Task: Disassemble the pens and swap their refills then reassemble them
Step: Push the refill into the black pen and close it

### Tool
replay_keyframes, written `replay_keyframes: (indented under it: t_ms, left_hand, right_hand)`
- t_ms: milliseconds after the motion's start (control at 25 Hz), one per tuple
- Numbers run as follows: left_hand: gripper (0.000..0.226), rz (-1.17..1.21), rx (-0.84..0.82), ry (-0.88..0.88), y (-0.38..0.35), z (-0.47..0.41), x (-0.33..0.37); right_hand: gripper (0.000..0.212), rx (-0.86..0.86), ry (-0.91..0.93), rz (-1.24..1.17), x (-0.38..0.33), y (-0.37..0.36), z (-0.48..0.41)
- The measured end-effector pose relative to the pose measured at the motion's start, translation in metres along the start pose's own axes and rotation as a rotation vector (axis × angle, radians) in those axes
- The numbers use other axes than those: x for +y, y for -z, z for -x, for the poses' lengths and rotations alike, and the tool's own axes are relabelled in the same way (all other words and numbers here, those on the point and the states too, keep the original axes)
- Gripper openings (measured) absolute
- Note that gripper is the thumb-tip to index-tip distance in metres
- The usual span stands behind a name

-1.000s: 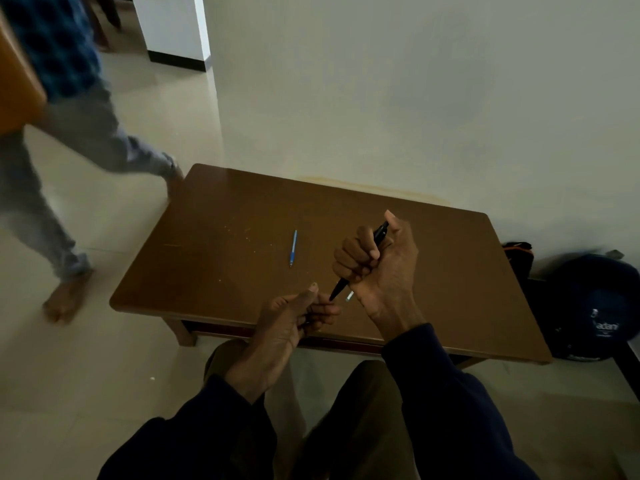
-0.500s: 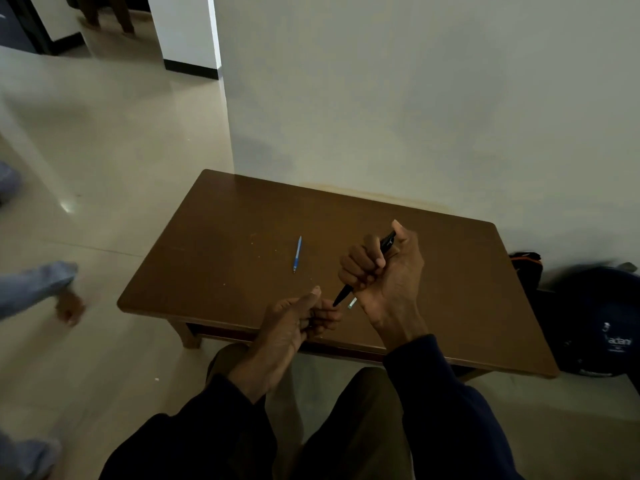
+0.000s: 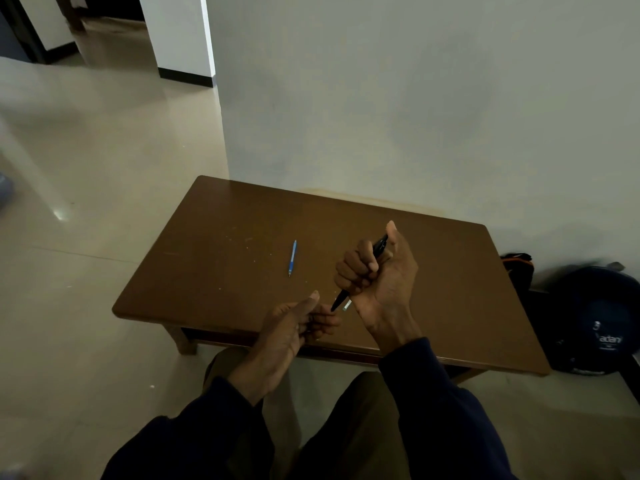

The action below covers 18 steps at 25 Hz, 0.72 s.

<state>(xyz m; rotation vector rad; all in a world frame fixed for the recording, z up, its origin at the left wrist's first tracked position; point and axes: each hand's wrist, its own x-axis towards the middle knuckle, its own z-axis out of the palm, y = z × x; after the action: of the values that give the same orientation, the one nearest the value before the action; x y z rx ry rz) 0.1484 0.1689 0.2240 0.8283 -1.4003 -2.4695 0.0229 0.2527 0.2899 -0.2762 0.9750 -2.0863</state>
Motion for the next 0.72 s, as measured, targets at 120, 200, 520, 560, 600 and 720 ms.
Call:
replay_keyframes:
  t_ms: [120,200,520,560,600,720]
  left_hand:
    - [0.035,0.006,0.009,-0.003,0.0,0.001,0.002]
    - [0.037,0.013,0.019,-0.003,0.0,0.001,0.004]
    - [0.036,-0.003,0.013,-0.045,-0.002,0.001,0.013]
    - [0.036,-0.003,0.014,-0.048,-0.002,0.001,0.013]
    - [0.036,-0.002,0.017,-0.047,-0.001,0.001,0.013]
    - [0.036,0.001,0.021,-0.038,0.0,0.002,0.013]
  right_hand:
    - [0.063,-0.003,0.01,0.044,0.0,-0.006,0.001]
    - [0.06,-0.007,0.014,0.06,-0.001,-0.01,0.0]
    - [0.062,-0.012,0.045,0.052,-0.007,-0.018,0.0]
    - [0.061,-0.017,0.045,0.045,-0.007,-0.019,0.0]
    - [0.06,-0.023,0.045,0.033,-0.006,-0.019,0.001]
    - [0.059,-0.024,0.047,0.005,-0.004,-0.02,0.002]
